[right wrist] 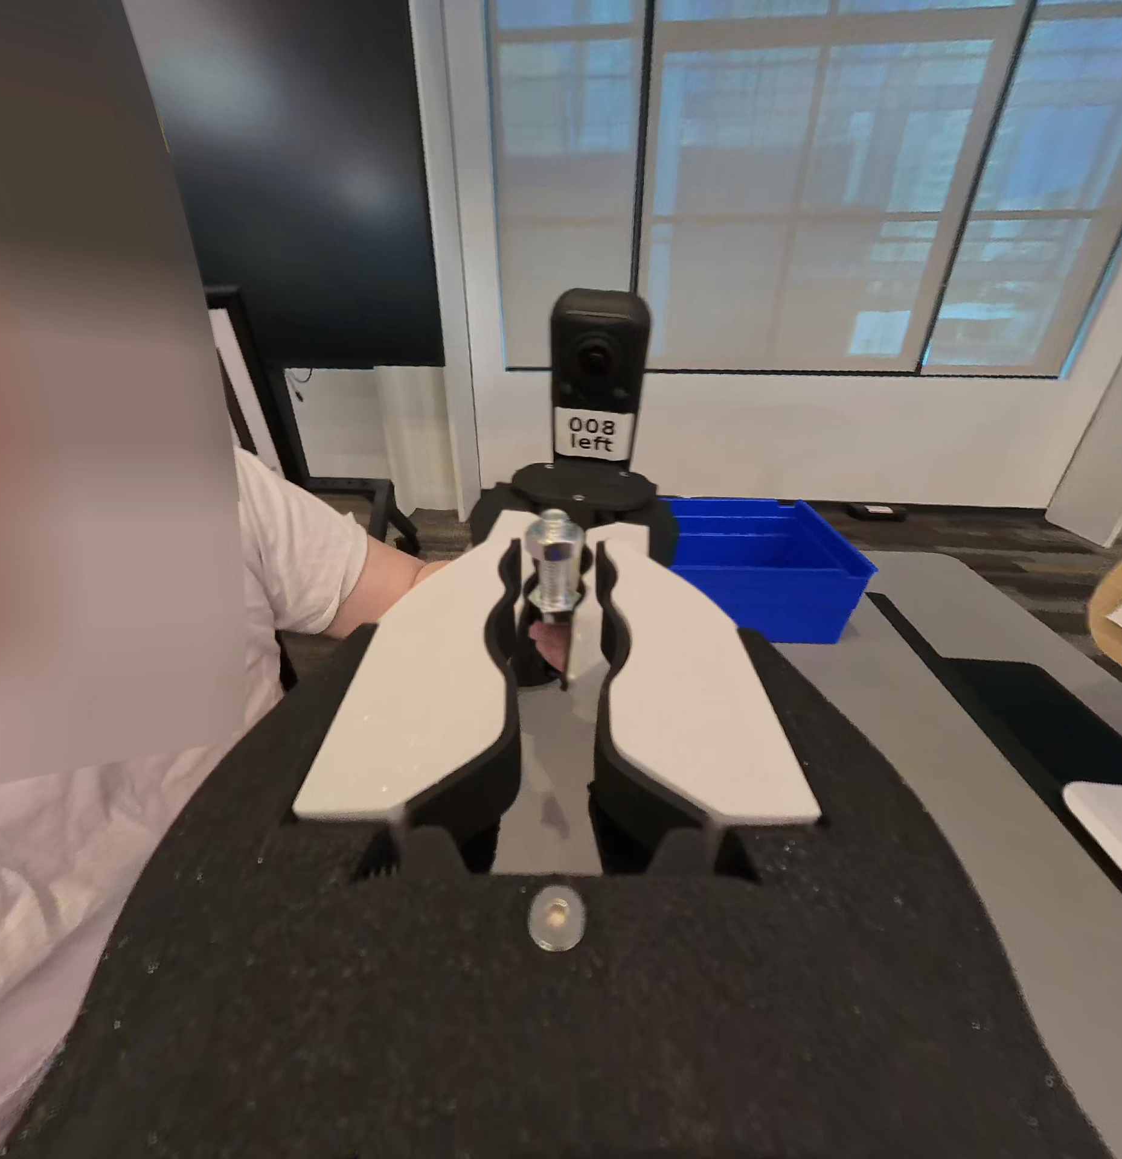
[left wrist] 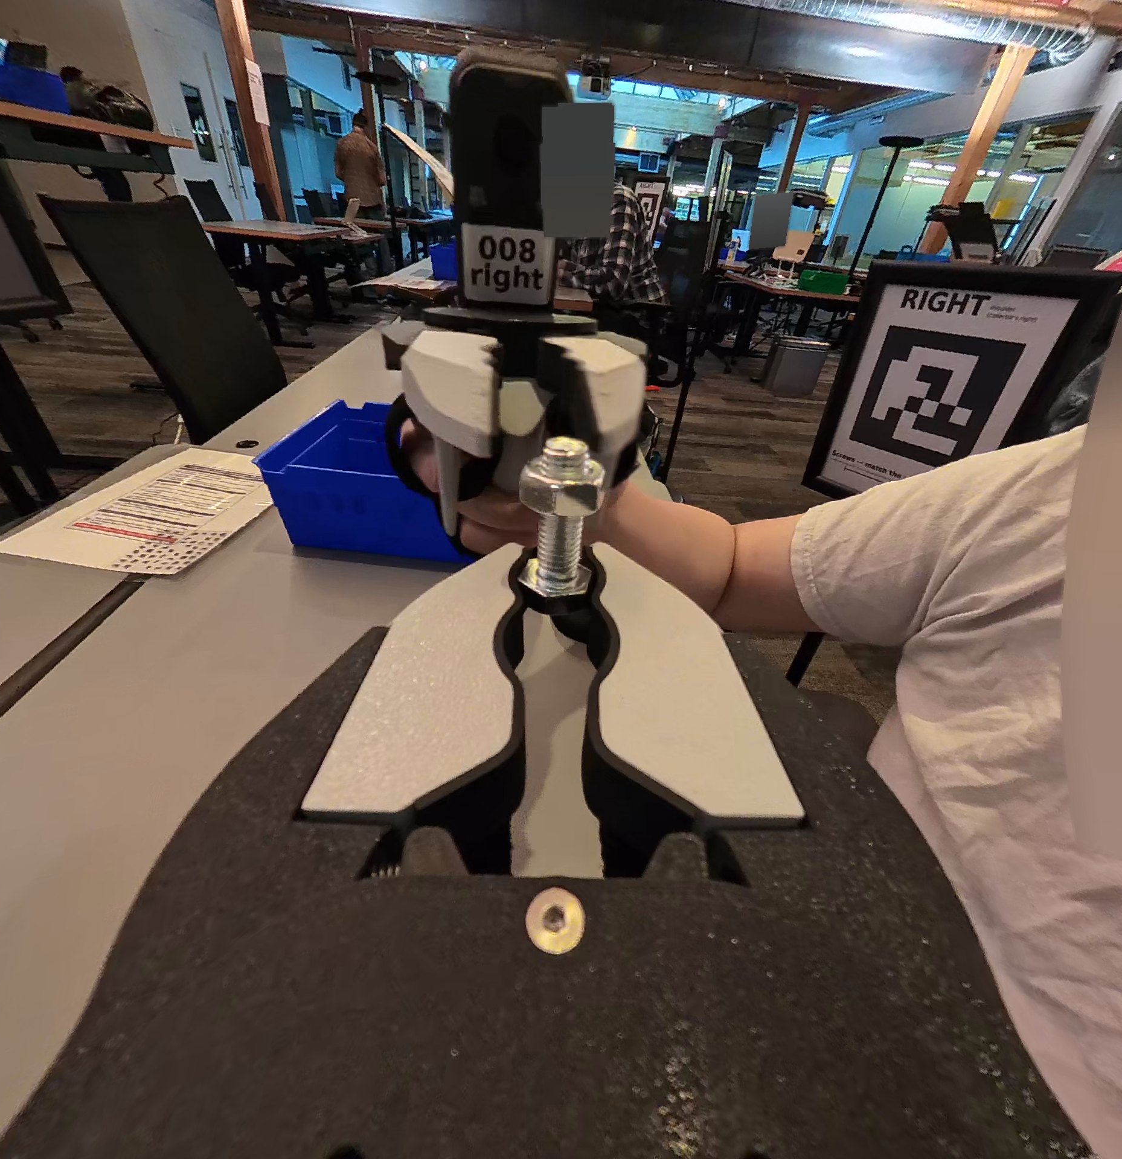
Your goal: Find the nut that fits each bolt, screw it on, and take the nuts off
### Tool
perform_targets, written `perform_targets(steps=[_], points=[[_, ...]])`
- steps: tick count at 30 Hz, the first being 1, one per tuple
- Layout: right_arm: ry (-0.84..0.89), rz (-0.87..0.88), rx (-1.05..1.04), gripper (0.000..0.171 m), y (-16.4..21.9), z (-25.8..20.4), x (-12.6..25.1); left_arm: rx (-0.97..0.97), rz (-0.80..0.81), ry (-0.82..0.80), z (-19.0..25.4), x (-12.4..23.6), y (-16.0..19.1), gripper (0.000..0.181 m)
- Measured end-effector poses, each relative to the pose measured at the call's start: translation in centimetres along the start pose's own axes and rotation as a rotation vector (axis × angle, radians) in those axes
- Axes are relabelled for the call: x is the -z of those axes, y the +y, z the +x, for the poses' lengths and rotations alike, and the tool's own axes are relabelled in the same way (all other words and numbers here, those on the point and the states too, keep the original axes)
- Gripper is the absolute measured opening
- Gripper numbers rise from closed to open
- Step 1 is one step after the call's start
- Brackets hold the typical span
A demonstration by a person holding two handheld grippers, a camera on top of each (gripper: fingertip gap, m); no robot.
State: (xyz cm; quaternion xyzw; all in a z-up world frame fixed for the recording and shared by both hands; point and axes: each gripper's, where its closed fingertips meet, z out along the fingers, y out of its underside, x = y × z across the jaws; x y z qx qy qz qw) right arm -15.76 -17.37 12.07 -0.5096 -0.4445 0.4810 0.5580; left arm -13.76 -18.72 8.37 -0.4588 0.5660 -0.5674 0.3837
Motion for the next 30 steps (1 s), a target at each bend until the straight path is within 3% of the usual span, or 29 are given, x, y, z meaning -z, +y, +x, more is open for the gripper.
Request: perform_targets(steps=[4,8,17,19,28,30], points=[[0.04,-0.042,0.052,0.023,0.7,-0.1,-0.9,0.001,0.004,0.018,0.3,-0.2,0.1,0.015],[0.068,0.033,-0.035,0.018,-0.1,1.8,0.9,0.003,0.013,0.015,0.4,0.0,-0.3,0.015],[0.047,-0.037,0.024,0.029,0.7,0.4,-0.6,0.001,0.004,0.006,0.3,-0.1,-0.1,0.015],[0.072,-0.003,-0.038,0.02,0.4,1.5,0.2,0.01,0.012,0.016,0.3,0.0,-0.3,0.015],[0.032,-0.013,-0.003,0.029,0.4,0.3,-0.5,-0.005,0.004,0.016,0.4,-0.1,-0.1,0.015],[0.062,0.016,-0.04,0.022,0.1,1.5,0.4,0.003,0.012,0.025,0.6,-0.1,-0.3,0.015]])
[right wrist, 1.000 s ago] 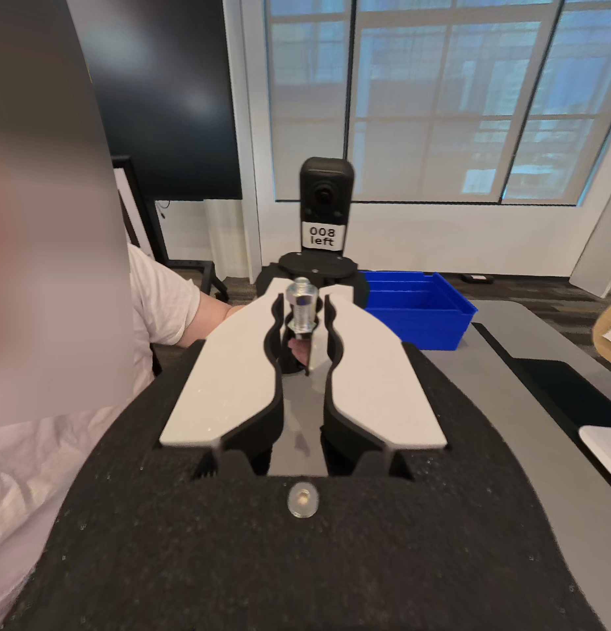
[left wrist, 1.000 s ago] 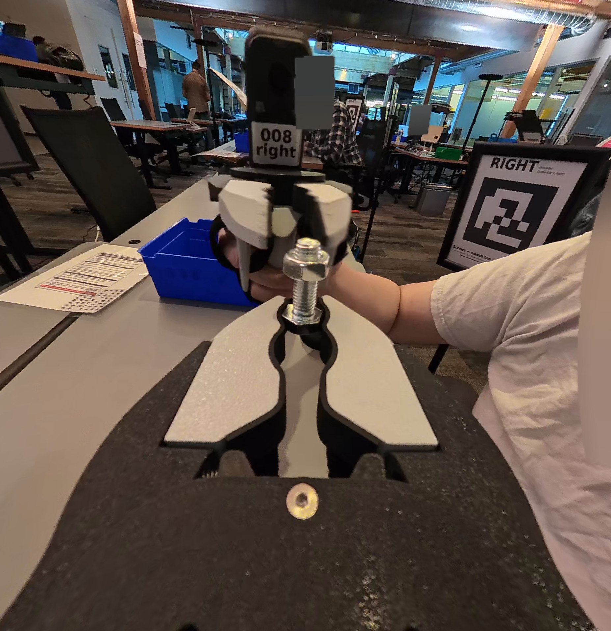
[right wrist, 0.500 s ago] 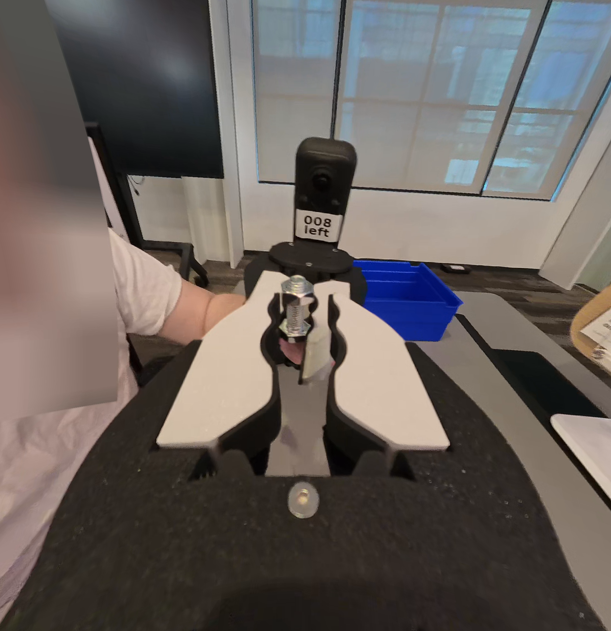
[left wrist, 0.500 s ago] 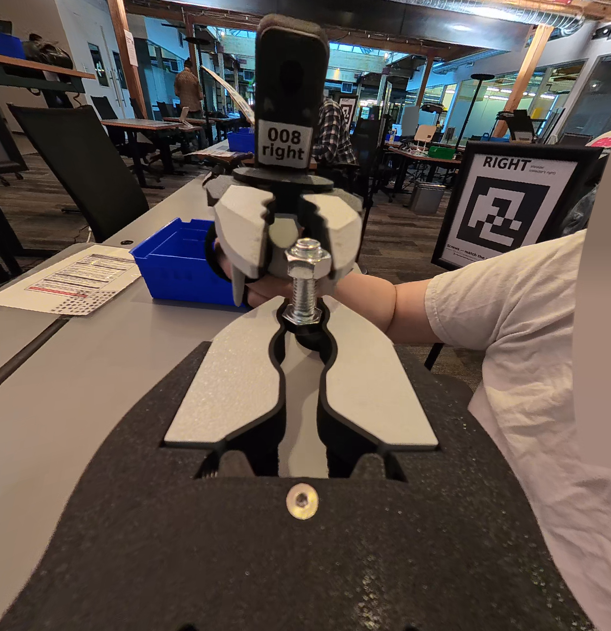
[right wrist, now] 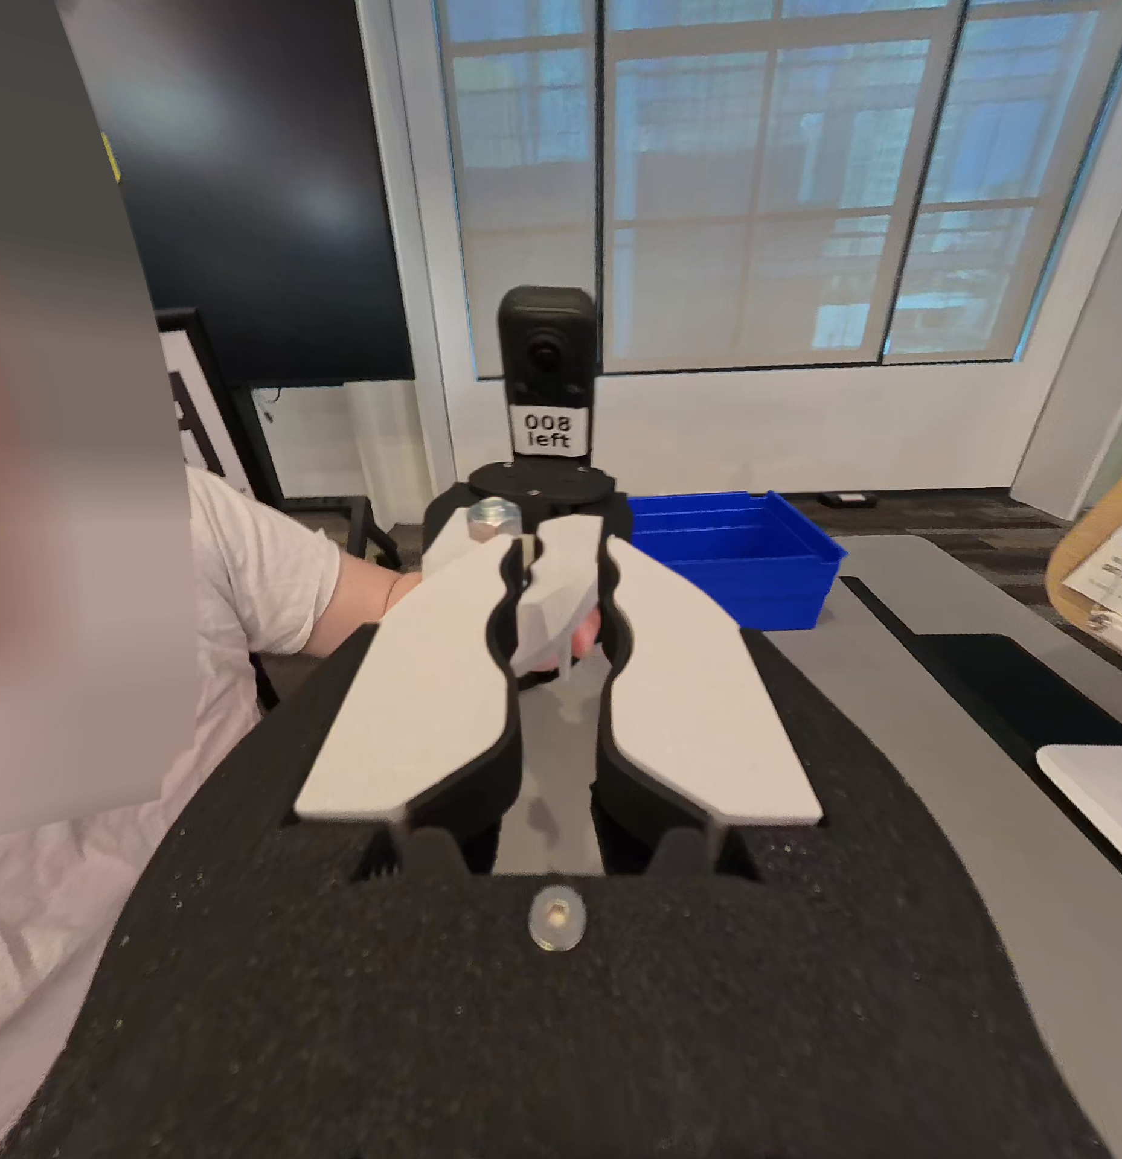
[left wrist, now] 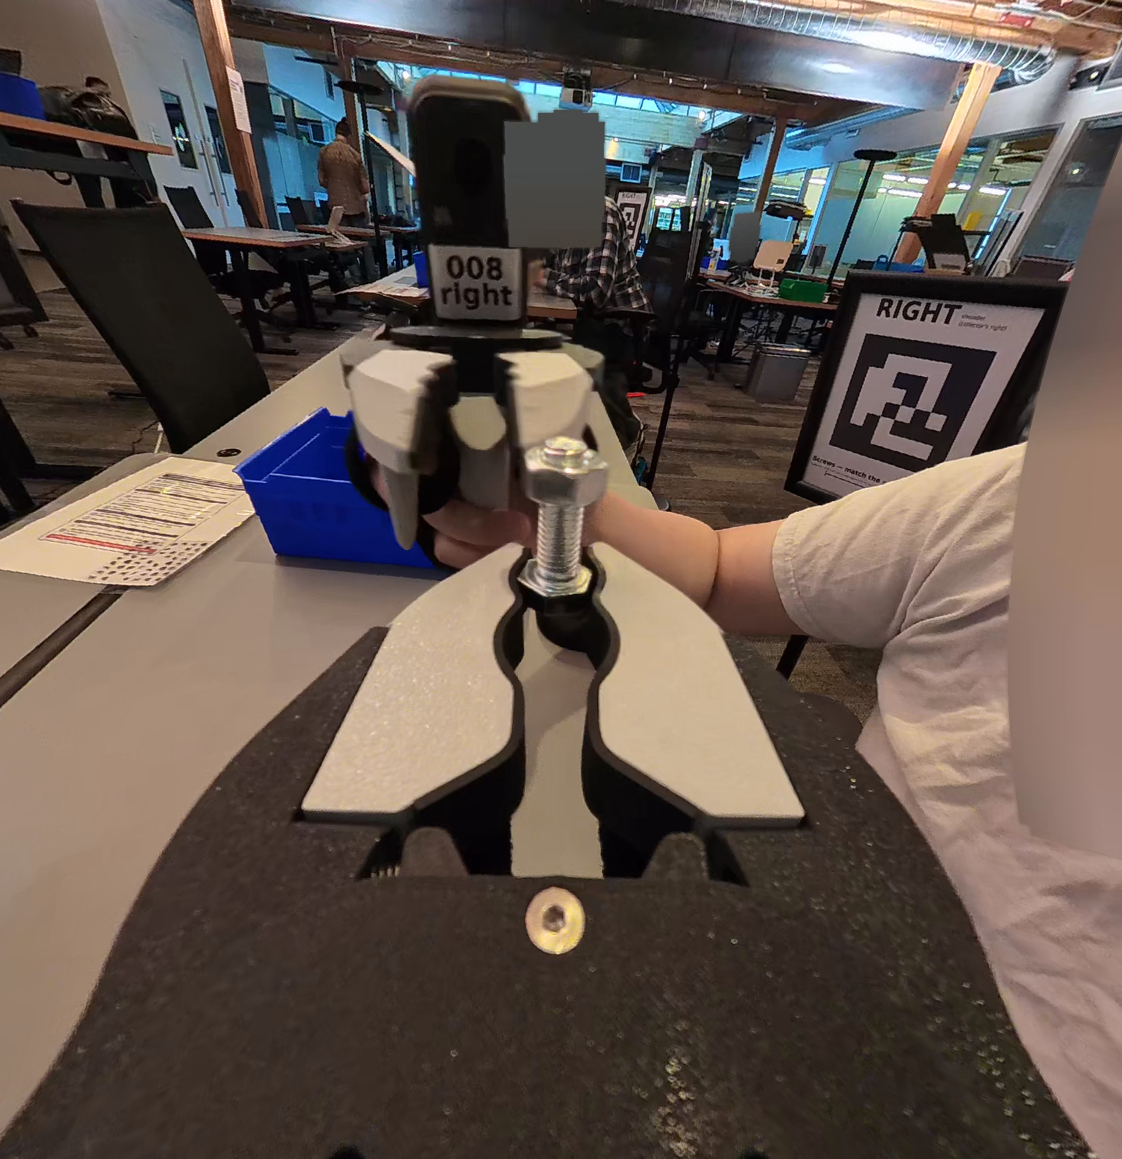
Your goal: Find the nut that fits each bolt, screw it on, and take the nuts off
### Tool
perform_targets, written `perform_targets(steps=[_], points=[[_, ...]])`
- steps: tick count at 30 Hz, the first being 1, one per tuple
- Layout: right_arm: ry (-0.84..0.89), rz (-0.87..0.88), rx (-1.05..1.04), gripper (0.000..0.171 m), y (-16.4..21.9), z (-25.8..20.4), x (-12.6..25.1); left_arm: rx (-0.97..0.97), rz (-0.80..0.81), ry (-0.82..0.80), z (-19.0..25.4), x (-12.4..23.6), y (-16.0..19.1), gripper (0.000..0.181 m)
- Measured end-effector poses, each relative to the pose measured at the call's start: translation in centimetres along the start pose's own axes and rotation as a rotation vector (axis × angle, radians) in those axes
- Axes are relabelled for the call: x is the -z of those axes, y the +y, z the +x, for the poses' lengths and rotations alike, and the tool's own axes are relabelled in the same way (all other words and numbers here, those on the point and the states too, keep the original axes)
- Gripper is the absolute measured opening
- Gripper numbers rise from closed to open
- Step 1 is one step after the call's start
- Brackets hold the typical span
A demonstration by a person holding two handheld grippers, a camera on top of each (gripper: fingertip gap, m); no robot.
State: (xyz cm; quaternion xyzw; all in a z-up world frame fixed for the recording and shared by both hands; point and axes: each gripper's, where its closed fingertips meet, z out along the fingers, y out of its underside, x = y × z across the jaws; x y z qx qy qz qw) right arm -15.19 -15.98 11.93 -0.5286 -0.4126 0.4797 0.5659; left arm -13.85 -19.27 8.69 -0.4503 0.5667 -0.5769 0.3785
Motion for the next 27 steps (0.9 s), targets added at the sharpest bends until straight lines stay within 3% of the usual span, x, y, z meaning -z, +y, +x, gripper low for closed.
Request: perform_targets(steps=[7,12,18,23,27], points=[[-0.051,-0.018,0.056,0.025,-0.1,-2.1,-1.1,-0.001,-0.013,-0.007,-0.1,-0.1,0.2,0.015],[0.0,0.032,0.005,0.019,-0.6,-0.2,0.2,-0.004,-0.004,-0.008,0.0,0.0,-0.1,0.015],[-0.054,0.001,0.049,0.024,-0.5,-2.3,-1.1,-0.008,-0.01,-0.01,-0.1,0.0,0.1,0.015],[0.003,0.019,0.004,0.019,-0.4,-0.3,0.0,-0.003,-0.006,-0.011,-0.1,0.0,0.0,0.015],[-0.043,0.012,0.04,0.022,-0.6,-1.8,-0.7,-0.015,-0.012,-0.016,-0.1,0.1,-0.1,0.015]])
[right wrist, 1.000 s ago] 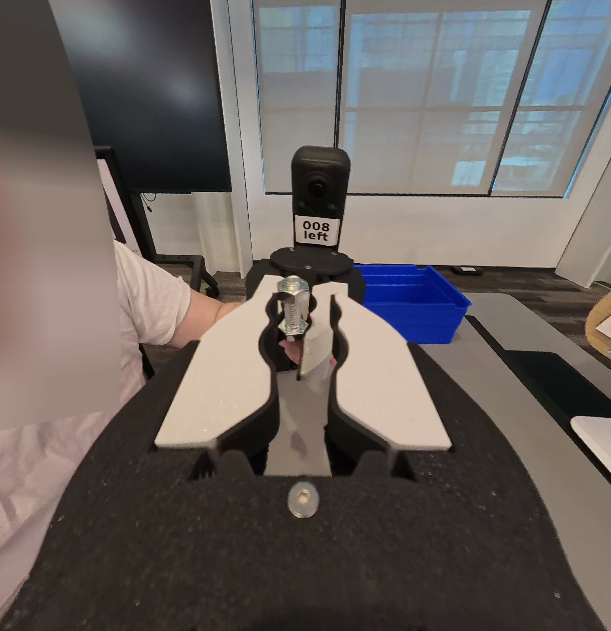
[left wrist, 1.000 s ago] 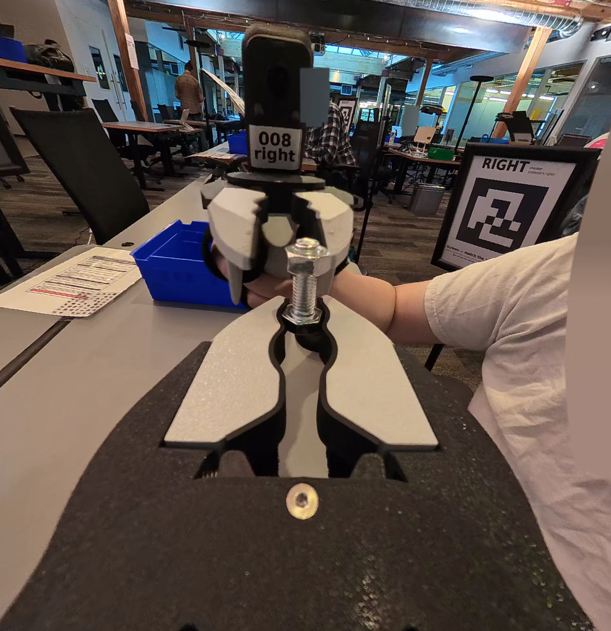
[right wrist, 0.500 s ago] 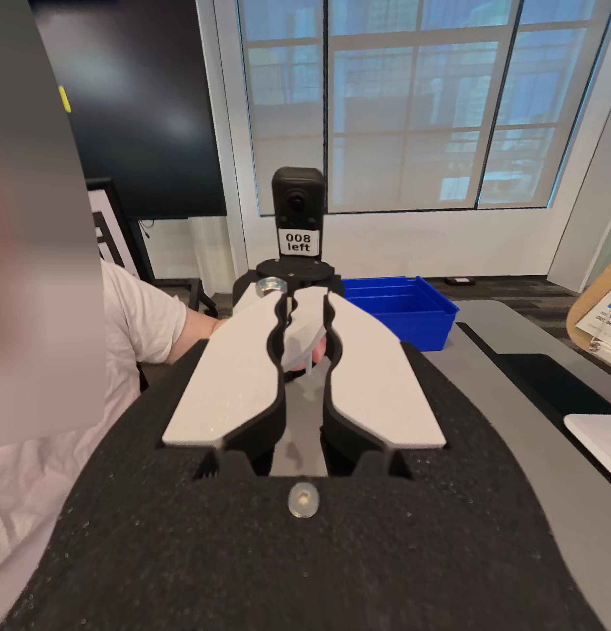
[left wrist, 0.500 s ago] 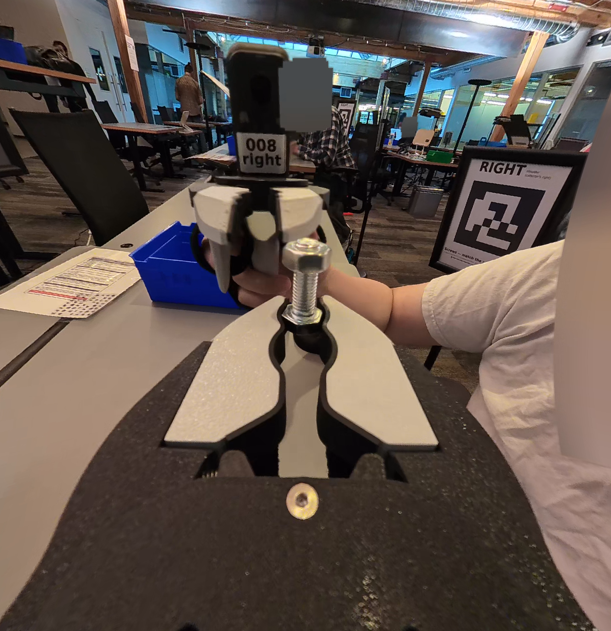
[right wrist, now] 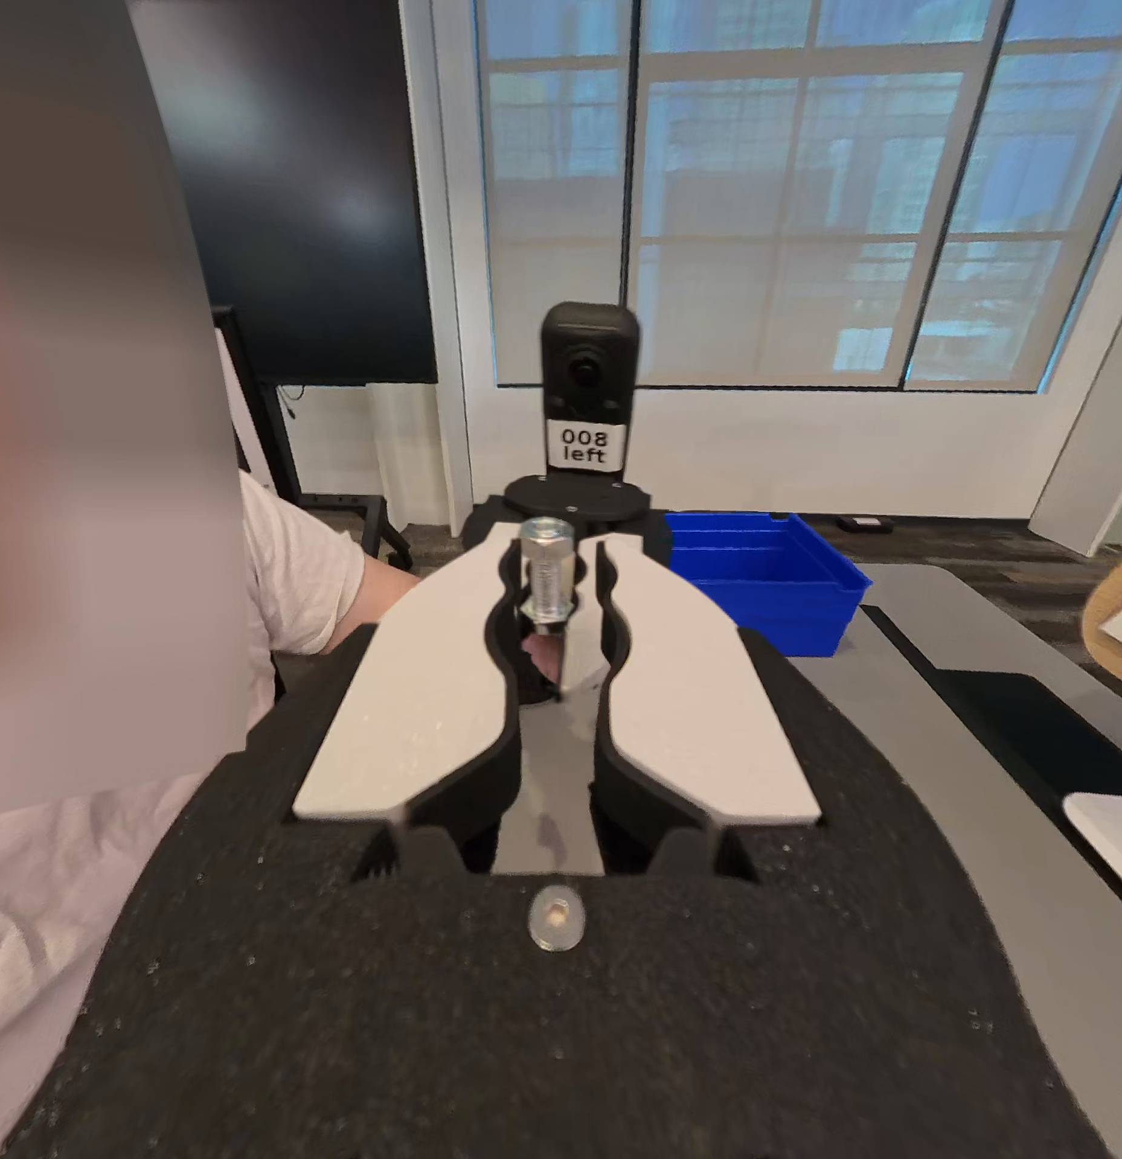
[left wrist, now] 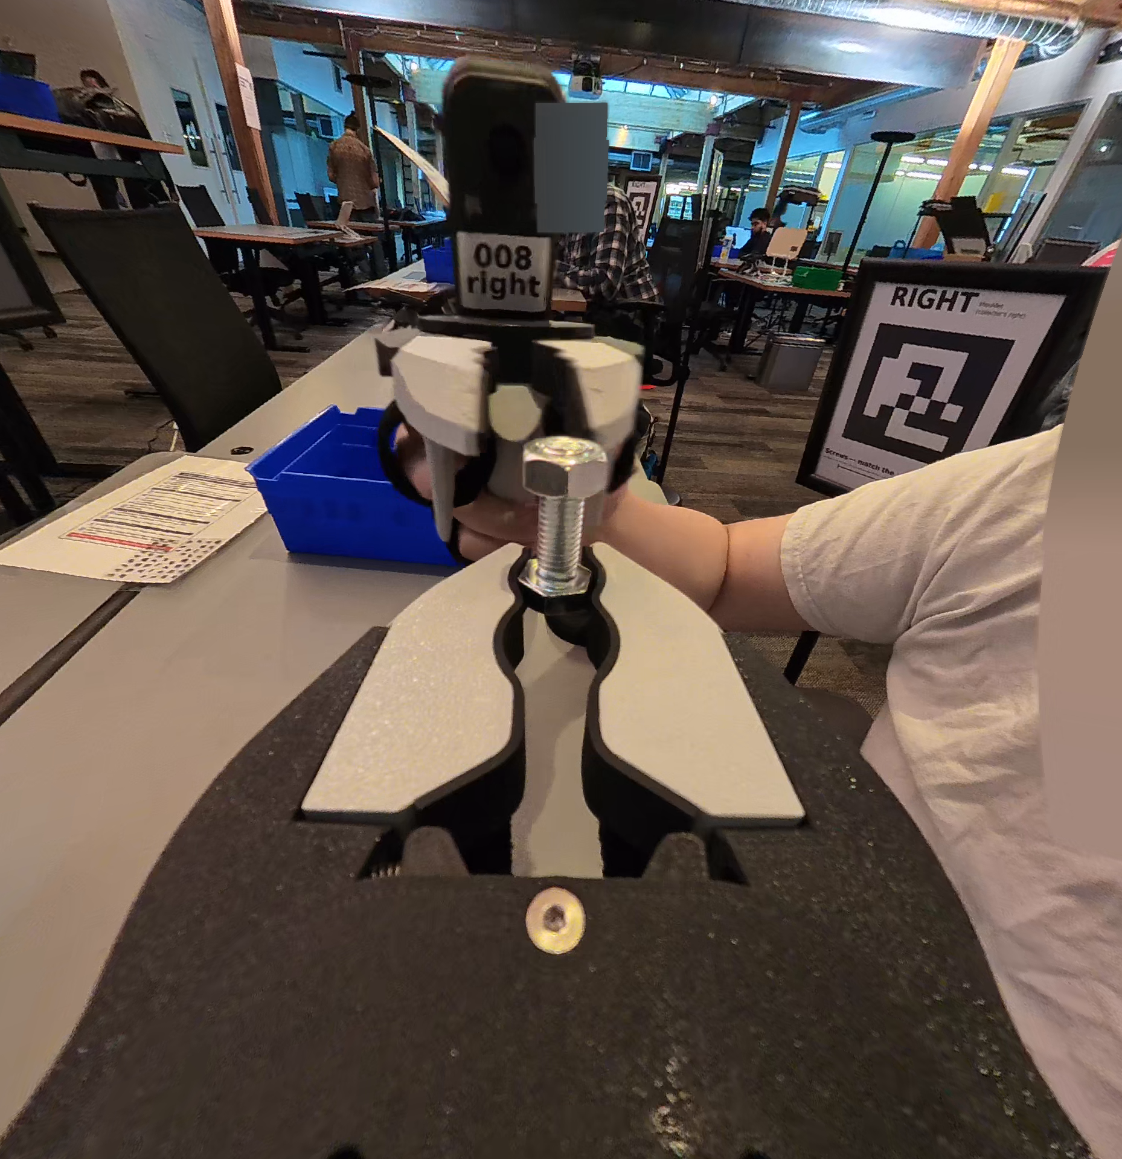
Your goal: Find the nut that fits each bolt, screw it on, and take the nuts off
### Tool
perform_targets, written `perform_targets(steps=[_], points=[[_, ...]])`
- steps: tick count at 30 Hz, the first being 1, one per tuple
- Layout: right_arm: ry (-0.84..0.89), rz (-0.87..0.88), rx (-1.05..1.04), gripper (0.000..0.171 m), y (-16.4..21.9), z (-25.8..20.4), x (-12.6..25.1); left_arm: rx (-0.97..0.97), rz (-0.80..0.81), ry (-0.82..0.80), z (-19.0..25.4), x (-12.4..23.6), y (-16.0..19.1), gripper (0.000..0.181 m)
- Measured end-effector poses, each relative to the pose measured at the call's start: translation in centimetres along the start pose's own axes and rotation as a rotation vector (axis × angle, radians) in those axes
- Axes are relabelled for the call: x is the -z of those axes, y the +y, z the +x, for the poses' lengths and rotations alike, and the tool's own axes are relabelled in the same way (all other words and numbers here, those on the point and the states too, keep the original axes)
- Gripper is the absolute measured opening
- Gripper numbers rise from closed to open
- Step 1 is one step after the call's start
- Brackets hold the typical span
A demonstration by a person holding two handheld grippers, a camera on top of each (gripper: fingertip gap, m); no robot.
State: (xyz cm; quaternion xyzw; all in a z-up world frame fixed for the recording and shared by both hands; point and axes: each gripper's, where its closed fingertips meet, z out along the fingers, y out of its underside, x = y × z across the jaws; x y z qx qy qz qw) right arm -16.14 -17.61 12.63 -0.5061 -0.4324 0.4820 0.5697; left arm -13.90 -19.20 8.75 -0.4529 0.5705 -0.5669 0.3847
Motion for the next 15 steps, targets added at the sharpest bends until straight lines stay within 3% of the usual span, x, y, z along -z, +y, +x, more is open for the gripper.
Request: perform_targets(steps=[15], points=[[0.012,-0.018,0.02,0.022,0.4,-0.2,-0.6,0.003,-0.004,0.009,0.2,-0.2,0.1,0.015]])
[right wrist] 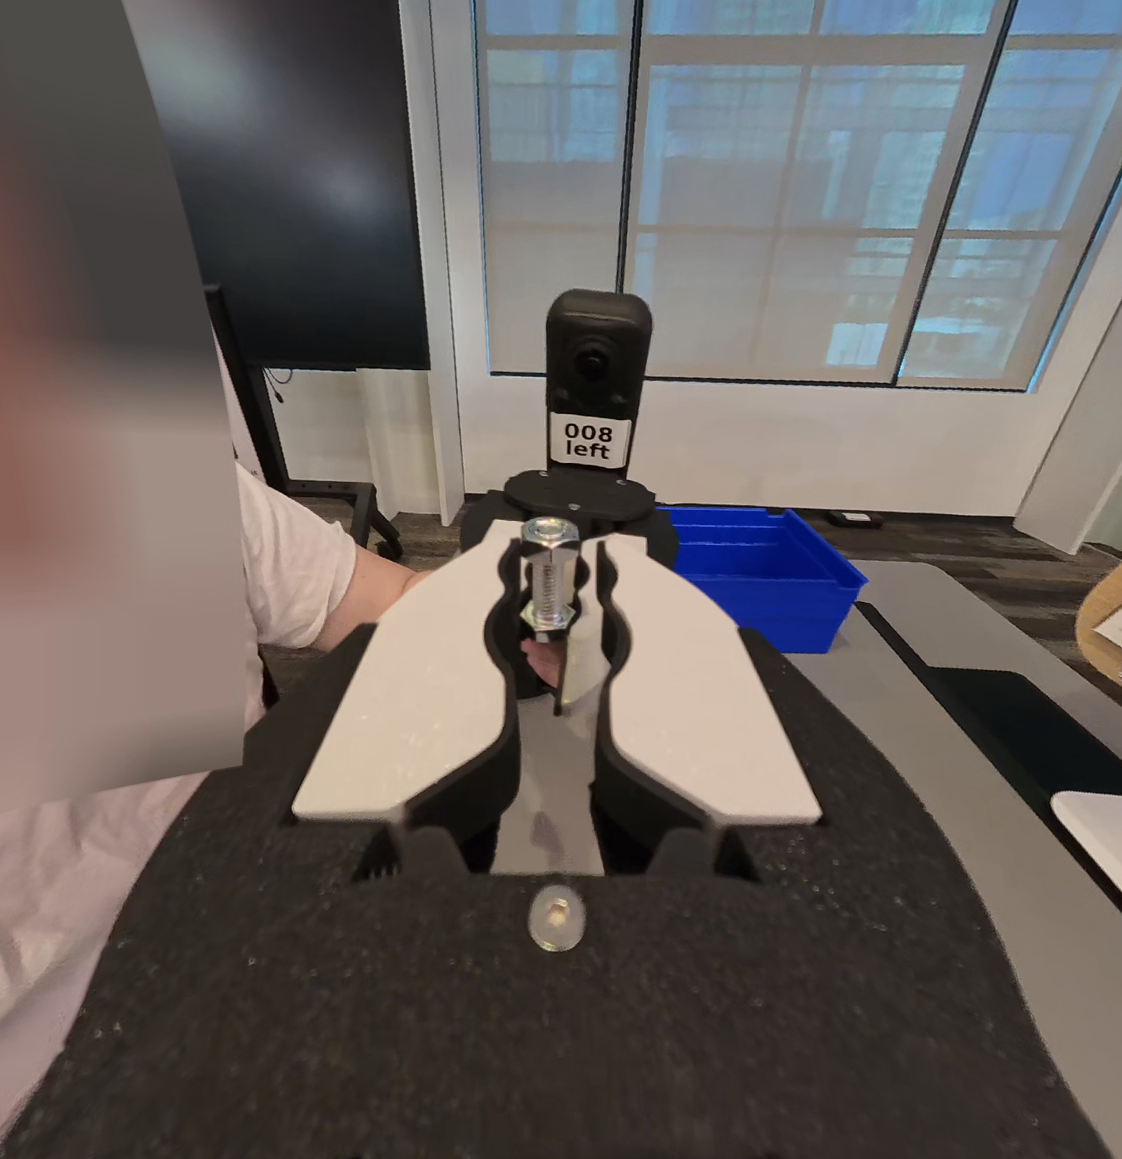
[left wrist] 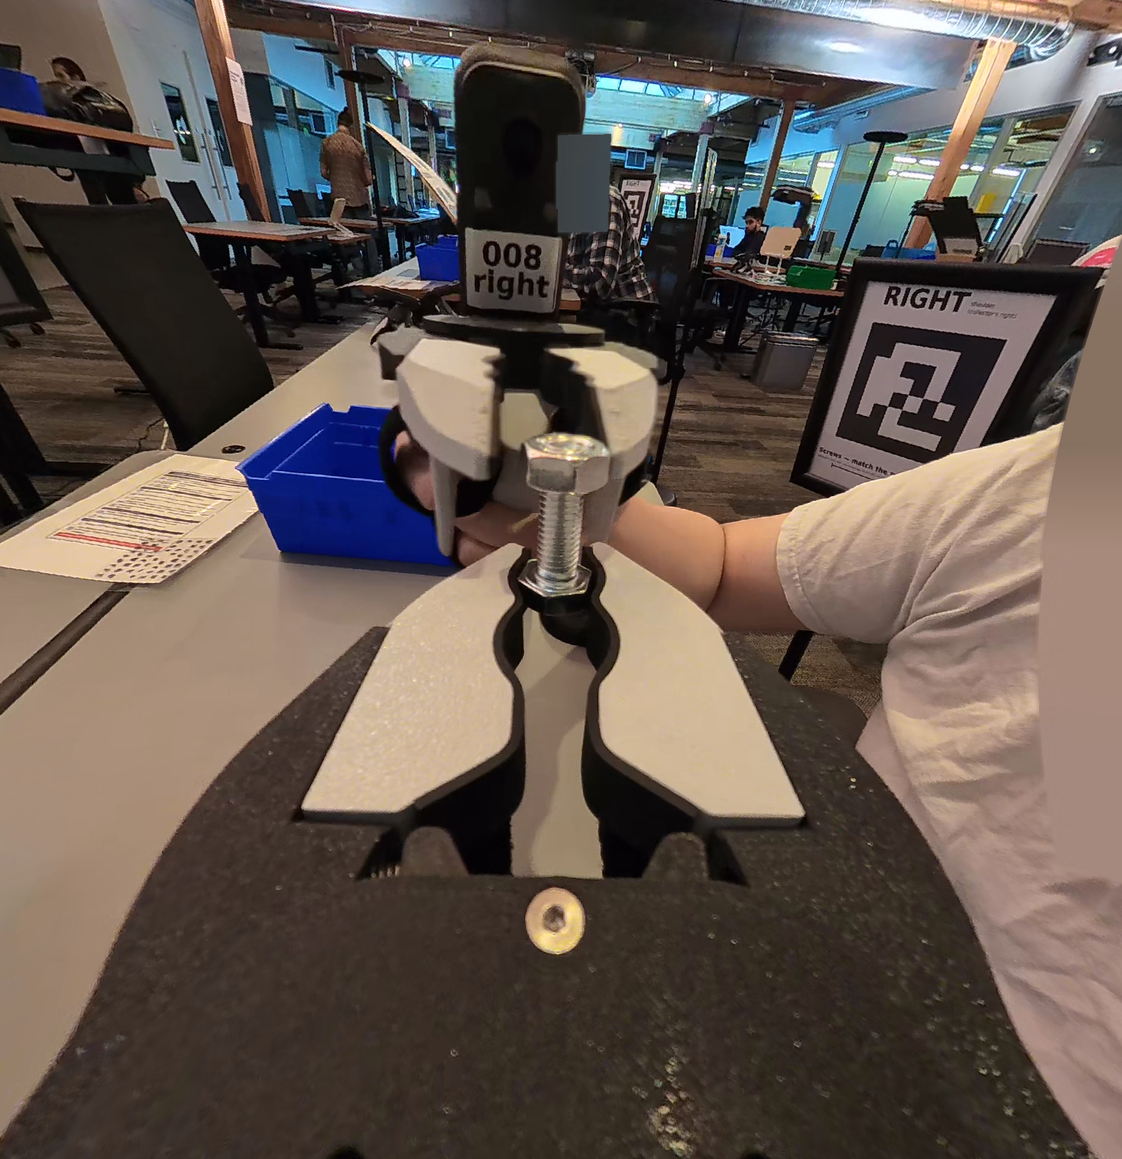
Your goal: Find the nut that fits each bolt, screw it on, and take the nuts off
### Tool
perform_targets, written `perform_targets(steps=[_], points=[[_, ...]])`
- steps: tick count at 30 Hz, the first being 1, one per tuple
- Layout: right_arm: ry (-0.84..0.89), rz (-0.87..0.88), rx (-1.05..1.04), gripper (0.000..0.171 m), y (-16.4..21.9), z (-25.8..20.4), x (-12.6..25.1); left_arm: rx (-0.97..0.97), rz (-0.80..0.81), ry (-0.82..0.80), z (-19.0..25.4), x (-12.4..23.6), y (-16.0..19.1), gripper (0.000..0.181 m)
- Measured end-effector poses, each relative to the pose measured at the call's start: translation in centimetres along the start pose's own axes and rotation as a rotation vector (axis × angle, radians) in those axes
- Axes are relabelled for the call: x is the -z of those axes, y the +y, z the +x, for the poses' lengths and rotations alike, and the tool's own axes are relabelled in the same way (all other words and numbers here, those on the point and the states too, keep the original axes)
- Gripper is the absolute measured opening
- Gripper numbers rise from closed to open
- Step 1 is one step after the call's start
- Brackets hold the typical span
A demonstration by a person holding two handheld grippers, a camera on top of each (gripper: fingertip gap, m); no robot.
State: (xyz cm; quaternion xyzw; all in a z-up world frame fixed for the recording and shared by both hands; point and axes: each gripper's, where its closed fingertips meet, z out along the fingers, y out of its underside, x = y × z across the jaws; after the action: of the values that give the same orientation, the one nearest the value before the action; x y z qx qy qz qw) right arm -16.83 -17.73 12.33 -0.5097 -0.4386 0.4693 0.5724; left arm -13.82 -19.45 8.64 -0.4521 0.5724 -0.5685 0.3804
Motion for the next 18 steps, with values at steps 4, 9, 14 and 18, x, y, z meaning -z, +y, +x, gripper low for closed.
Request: perform_targets(steps=[4,9,14,18], points=[[0.006,0.043,-0.058,0.018,-0.4,1.2,1.2,0.004,0.006,-0.003,0.0,0.2,-0.2,0.015],[-0.029,0.028,-0.019,0.021,-0.5,-0.2,0.4,-0.006,-0.002,-0.005,-0.1,0.1,0.0,0.015],[-0.004,0.021,-0.03,0.019,-0.2,0.7,0.8,0.0,0.005,-0.006,0.0,0.1,-0.1,0.015],[-0.03,0.067,-0.059,0.019,-1.1,0.5,1.4,-0.013,0.002,-0.011,0.0,0.2,-0.3,0.015]])
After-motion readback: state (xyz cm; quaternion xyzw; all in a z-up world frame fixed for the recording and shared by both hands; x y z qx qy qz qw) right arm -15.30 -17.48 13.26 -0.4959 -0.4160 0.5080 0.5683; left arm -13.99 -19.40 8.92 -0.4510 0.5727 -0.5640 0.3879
